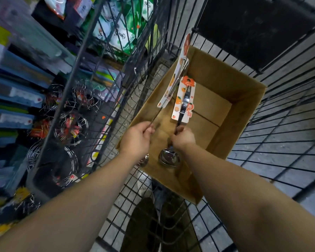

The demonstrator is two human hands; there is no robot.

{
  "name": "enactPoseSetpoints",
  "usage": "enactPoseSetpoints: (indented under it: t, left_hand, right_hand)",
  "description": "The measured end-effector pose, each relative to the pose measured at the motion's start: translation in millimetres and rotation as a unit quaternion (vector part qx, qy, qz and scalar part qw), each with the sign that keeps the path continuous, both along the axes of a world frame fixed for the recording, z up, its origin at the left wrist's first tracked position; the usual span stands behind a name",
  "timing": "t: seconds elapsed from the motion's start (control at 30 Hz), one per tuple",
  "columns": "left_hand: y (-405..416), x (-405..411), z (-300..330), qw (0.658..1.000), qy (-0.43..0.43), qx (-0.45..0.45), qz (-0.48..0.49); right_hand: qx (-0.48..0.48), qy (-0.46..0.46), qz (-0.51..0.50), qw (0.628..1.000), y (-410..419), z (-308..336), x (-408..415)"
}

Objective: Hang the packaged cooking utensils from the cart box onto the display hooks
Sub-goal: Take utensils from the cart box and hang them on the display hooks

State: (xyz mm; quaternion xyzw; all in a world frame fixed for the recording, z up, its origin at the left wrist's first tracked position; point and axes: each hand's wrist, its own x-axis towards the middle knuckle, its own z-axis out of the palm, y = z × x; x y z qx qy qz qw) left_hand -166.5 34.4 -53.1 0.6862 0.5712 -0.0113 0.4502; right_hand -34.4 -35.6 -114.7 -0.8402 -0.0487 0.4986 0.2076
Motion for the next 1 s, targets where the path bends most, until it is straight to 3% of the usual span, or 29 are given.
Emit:
enactPoseSetpoints:
  t: [0.1, 0.2, 0.47, 0.7, 0.77, 0.87, 1.0]
  left_hand:
    - [1, -5, -5, 0.999, -0.034, -0.011, 0.015]
    - [1, -7, 2, 0.999, -0.046, -0.017, 0.012]
    - [6, -26, 44, 0.997, -0.07, 0.025, 0.011]
    - [11, -19, 98, 0.997, -0.063, 0.048, 0.003]
    - [-18, -38, 168, 0.99, -0.123, 0.07, 0.003]
    - [-17, -32, 189, 0.982, -0.167, 0.082, 0.008]
    - [-37, -72, 256, 0.964, -0.226, 0.125, 0.063]
  right_hand:
    - [-0.019, 0.042, -0.048, 0.998, -3, -10, 1]
    - [-0.033, 0.087, -0.032, 0.995, -10, -9, -1]
    - [0.012, 0.104, -0.058, 0.993, -14, 26, -21]
    - [0.138, 0.068, -0.056, 0.986, -16, 114, -21]
    - [0.191, 0.017, -0.034, 0.981, -48, 205, -33]
    - [0.212, 0.002, 0.0, 0.977, -51, 234, -29]
    - [0.27, -0.091, 0.087, 0.955, -62, 305, -59]
